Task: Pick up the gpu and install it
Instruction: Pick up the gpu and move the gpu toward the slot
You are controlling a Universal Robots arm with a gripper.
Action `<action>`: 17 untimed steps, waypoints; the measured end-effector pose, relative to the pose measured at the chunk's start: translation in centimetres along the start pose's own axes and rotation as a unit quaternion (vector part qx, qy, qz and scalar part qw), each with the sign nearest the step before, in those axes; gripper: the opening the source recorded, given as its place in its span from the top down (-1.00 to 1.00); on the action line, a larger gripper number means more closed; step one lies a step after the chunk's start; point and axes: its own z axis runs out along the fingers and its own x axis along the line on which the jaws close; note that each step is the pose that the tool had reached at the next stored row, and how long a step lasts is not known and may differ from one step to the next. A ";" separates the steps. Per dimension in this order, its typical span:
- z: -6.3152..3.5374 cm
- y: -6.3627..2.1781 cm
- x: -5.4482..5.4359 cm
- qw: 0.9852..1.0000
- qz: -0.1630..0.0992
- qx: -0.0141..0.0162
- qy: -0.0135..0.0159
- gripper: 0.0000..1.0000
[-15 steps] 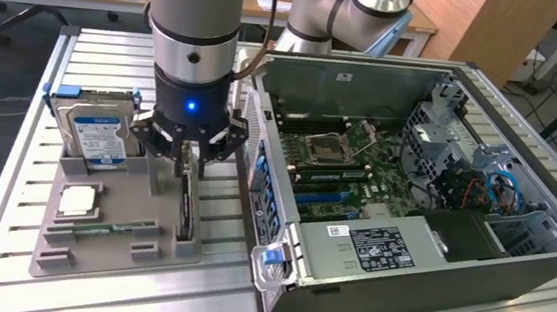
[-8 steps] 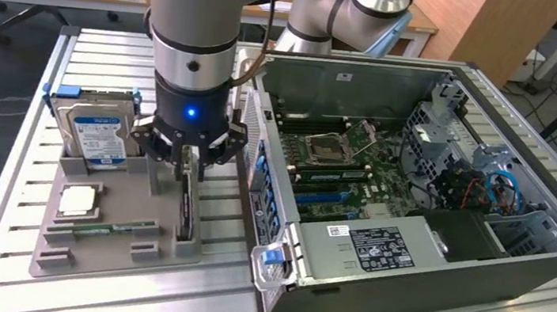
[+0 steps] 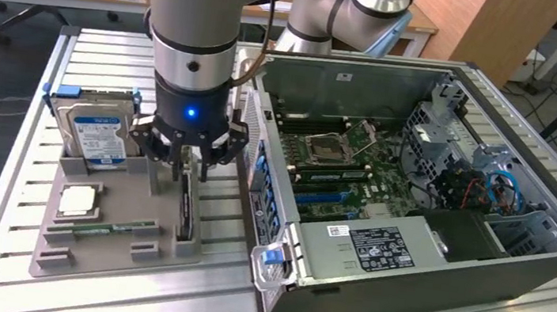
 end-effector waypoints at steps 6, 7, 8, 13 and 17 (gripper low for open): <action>0.93 -0.04 0.0 1.000 0.000 0.000 0.000 0.15; 1.10 -0.05 0.0 1.000 0.000 0.000 0.000 0.15; 1.28 -0.05 0.0 1.000 0.000 0.000 0.000 0.15; 2.12 -0.09 0.0 1.000 0.000 0.000 0.000 0.15; 2.44 -0.11 0.0 1.000 0.000 0.000 0.000 0.15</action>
